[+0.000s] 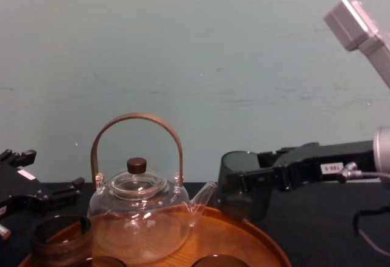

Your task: Pick up the glass from the table and place it on the tray.

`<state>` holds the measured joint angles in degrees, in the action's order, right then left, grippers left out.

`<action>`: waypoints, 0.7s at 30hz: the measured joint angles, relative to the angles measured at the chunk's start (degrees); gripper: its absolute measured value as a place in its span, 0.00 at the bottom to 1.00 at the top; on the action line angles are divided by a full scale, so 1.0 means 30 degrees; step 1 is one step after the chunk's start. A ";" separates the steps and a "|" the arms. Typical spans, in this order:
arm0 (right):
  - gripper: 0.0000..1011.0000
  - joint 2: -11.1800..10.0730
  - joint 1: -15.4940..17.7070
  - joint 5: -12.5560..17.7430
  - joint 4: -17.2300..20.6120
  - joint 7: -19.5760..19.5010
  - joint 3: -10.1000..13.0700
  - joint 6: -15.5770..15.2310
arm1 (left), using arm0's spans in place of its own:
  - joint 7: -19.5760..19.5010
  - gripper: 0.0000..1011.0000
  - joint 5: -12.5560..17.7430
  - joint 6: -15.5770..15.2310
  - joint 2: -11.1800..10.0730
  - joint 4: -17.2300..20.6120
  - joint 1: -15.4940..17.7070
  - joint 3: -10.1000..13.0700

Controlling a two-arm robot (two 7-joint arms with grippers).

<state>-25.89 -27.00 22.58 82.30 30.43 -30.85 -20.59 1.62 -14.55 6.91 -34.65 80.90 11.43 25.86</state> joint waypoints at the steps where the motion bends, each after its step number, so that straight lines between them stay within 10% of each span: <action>1: 0.89 0.0000 0.0000 0.0000 0.0000 0.0000 0.0000 0.0000 | 0.0000 0.99 0.0000 0.0000 0.0000 0.0000 0.0000 0.0001; 21: 0.89 0.0674 0.0031 -0.0730 -0.1471 -0.0429 -0.0879 0.1052 | 0.0000 0.99 -0.0001 0.0000 0.0000 0.0000 0.0000 0.0001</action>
<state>-23.87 -26.91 20.39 77.88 29.14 -33.49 -17.43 1.62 -14.55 6.91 -34.65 80.90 11.43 25.86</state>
